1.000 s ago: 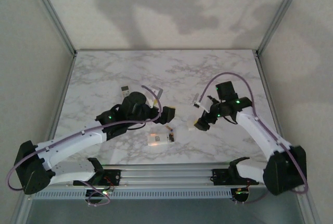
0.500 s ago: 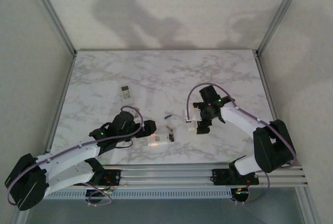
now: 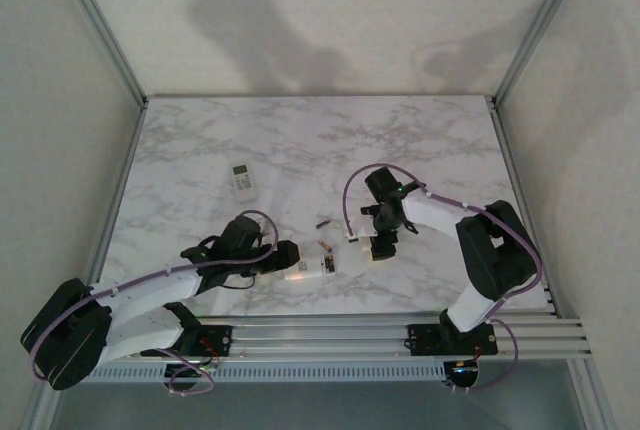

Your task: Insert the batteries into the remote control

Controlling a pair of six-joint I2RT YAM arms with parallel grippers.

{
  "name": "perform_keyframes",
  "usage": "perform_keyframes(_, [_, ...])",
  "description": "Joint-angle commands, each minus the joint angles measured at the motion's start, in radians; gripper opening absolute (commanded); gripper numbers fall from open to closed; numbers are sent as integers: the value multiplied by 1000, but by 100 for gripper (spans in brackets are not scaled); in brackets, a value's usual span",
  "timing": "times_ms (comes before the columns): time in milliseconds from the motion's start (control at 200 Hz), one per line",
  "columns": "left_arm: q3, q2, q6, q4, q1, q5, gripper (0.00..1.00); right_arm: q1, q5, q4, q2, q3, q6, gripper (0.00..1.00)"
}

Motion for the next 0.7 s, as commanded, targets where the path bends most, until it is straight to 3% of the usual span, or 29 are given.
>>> perform_keyframes(0, [18,5,4,-3,8,-1,92,14,1,27,49,21,4,77])
perform_keyframes(145, [15,5,5,-9,8,-3,91,28,-9,13,51,24,7,64])
perform_keyframes(270, [15,13,4,-11,8,-11,92,39,-15,-11,50,41,28,59])
perform_keyframes(455, [9,19,7,-17,8,-27,92,74,-53,-5,-33,33,148,55])
perform_keyframes(696, [7,-25,1,-27,8,-71,95,217,-55,-41,-121,16,404,56])
